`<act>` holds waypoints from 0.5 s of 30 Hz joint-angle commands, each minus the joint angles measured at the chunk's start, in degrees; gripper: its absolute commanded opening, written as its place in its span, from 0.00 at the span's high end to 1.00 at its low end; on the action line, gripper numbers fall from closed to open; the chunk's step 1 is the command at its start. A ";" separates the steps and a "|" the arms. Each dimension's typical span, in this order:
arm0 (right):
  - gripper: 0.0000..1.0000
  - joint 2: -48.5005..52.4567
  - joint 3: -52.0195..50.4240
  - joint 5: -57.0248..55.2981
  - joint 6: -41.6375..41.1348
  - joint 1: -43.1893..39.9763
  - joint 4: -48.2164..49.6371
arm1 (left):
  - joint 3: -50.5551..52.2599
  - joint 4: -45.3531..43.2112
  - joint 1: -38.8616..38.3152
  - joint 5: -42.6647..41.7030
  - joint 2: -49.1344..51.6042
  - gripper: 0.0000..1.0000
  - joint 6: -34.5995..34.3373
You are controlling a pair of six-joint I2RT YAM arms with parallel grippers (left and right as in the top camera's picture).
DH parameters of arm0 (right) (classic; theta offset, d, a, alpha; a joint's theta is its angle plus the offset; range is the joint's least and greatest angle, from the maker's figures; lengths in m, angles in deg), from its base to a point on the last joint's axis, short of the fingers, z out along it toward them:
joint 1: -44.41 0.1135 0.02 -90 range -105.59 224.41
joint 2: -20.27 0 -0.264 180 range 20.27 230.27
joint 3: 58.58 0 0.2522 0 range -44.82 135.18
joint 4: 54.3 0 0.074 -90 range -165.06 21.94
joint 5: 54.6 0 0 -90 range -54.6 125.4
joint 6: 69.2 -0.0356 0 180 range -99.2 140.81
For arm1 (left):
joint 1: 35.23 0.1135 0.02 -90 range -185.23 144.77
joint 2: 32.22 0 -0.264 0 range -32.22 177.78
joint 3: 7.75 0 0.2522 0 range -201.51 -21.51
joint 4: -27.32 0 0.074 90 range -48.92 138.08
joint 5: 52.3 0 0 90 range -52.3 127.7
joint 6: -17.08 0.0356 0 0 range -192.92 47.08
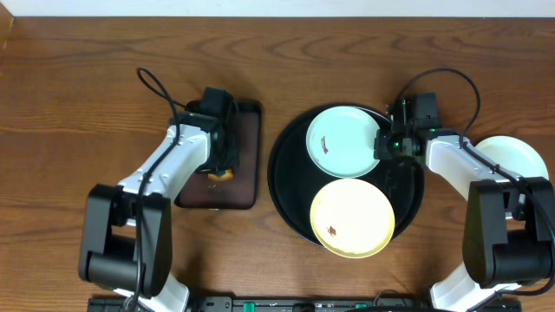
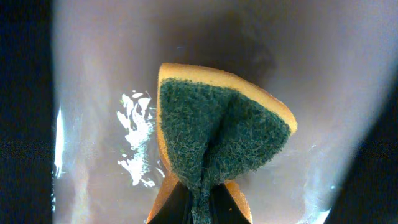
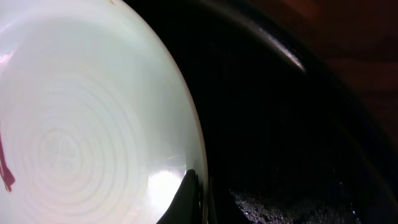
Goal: Clean dirty plates on tray and stack at the side
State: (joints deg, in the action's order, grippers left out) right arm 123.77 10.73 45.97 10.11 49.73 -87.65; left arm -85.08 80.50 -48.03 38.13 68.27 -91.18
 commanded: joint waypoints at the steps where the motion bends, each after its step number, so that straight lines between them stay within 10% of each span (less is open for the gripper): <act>1: 0.99 1.84 -0.96 -0.83 0.44 0.02 -1.60 | 0.48 -1.53 0.17 1.14 -0.66 0.93 -0.92; 15: 0.99 1.84 -0.96 -0.85 0.48 0.02 -1.62 | -8.37 7.15 0.13 -3.98 0.11 0.92 -0.46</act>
State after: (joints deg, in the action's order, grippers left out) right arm 123.77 10.84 46.10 10.11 49.73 -87.81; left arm -86.89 85.19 -48.03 36.20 70.85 -91.31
